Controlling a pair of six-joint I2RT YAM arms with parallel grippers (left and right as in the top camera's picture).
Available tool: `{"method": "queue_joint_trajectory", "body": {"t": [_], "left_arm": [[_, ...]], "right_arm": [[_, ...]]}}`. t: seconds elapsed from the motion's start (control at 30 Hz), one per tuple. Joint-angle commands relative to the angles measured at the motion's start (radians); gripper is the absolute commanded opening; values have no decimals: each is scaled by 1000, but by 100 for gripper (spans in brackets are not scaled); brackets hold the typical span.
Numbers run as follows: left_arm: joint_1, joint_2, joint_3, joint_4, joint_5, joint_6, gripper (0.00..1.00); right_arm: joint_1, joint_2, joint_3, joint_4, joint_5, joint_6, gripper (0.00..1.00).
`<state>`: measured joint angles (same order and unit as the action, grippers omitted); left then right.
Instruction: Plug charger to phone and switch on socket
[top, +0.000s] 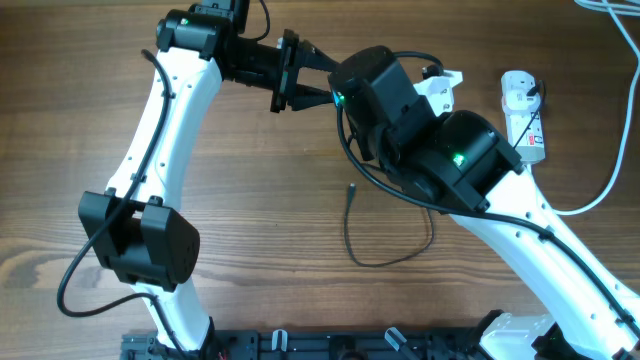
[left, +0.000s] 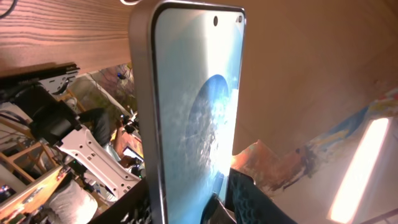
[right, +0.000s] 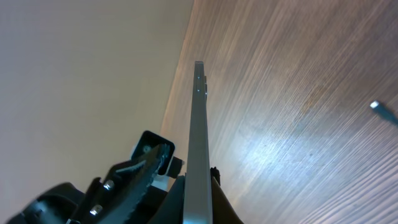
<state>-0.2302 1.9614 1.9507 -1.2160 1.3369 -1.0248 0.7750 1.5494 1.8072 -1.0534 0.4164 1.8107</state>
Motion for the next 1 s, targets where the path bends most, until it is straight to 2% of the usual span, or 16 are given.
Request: {"method": "queue_joint_trajectory", "body": {"t": [0.0, 0.03, 0.2, 0.3, 0.6, 0.97], "left_arm": [[-3, -32, 19, 1, 24, -5, 38], [-3, -32, 19, 1, 24, -5, 35], [-3, -32, 19, 0, 24, -5, 34], [-3, -32, 19, 0, 29, -5, 29], [-3, -32, 19, 1, 61, -4, 19], [-3, -32, 19, 1, 61, -5, 20]], "right_arm": [[-4, -16, 17, 6, 31, 112, 4], [-4, -16, 17, 5, 31, 127, 4], [-4, -16, 17, 17, 20, 173, 4], [-4, -16, 17, 20, -8, 229, 4], [-4, -16, 17, 29, -43, 260, 4], [-4, -16, 17, 52, -68, 261, 4]]}}
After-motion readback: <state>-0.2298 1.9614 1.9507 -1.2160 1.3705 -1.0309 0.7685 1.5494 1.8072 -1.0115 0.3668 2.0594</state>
